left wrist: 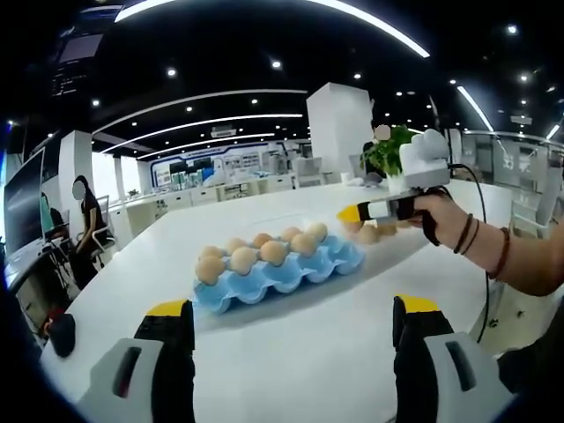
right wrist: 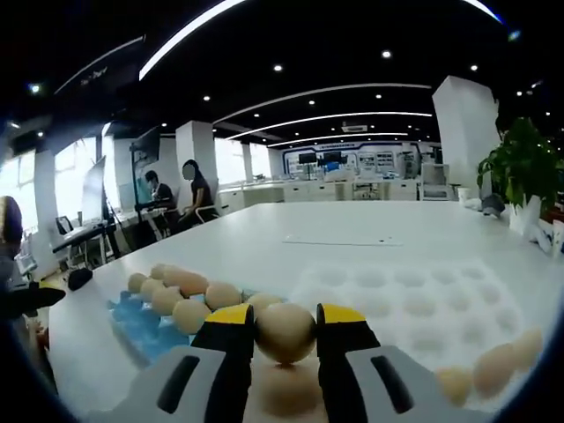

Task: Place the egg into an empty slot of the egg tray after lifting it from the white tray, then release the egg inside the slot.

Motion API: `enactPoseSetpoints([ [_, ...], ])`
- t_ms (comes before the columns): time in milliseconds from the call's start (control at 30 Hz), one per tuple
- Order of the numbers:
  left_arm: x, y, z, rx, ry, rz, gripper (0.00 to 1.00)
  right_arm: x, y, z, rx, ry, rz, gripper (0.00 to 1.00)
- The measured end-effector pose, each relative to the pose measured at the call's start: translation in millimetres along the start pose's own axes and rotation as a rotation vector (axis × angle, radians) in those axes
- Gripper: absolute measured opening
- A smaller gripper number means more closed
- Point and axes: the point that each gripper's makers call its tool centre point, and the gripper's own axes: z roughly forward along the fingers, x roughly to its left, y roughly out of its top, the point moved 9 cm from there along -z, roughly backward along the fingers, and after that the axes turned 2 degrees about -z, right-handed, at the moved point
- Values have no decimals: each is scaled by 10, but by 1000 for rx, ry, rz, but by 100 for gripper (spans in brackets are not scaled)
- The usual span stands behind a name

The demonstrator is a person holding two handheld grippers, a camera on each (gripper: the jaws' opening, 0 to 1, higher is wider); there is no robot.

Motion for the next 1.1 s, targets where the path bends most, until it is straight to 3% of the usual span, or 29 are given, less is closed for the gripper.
enactPoseSetpoints([
  [500,38,-6,4,7,7,-2,95,273,-55,182,17,68,-65,29],
  [933,76,-28,1,5,10,-4,95,332,-121,171,12,52,-114,29],
  [1100,86,-42,-25,5,14,-5,95,378,-132,196,29,39,-170,29],
])
